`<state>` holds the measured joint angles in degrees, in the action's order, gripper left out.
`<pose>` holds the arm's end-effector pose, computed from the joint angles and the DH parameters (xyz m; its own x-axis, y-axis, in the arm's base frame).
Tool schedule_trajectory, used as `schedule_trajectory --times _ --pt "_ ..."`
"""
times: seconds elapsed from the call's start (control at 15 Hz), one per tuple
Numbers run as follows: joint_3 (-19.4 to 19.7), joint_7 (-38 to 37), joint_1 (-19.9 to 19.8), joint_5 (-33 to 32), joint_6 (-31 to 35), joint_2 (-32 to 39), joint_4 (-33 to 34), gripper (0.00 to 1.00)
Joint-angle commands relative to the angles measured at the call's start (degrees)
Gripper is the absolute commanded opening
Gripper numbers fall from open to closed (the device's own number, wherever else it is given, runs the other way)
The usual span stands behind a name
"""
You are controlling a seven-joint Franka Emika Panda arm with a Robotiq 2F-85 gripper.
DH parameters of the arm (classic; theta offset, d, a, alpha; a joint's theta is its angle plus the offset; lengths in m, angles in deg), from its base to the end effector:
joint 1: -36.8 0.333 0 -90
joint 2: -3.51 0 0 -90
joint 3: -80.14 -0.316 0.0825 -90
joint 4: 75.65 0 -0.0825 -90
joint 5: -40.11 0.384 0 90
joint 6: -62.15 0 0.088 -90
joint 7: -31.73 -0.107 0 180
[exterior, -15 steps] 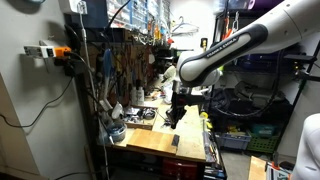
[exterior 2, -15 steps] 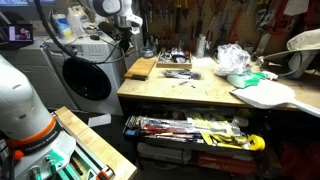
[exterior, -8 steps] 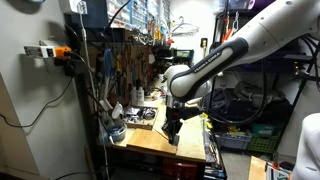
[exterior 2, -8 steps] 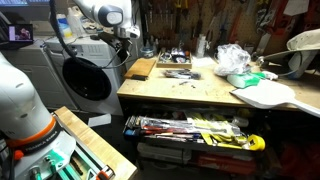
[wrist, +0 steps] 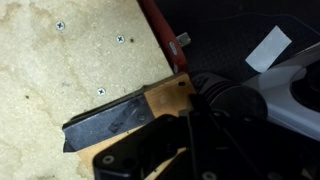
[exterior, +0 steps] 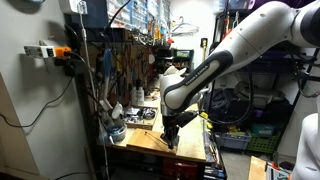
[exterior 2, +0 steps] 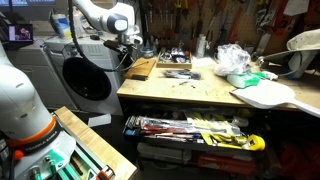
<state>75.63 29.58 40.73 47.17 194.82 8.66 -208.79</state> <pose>0.4990 0.0765 0.2937 0.9941 0.0261 -0.1049 0.0172 -0.9962 -0.0849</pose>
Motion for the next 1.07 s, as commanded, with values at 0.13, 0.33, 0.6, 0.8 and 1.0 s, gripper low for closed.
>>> schedule_trajectory --times 0.13,0.33,0.6,0.8,1.0 --pt "0.33 -0.28 0.37 -5.08 0.51 3.77 3.35 0.00" --pt "0.23 0.71 0.15 -5.02 0.09 4.17 4.30 0.27" --pt "0.27 1.19 -0.11 -4.34 -0.81 1.75 4.02 0.55" --pt "0.64 0.28 -0.34 -4.75 -3.60 -0.68 4.06 0.80" --pt "0.98 0.91 -0.74 -3.90 -7.19 -1.31 4.69 0.99"
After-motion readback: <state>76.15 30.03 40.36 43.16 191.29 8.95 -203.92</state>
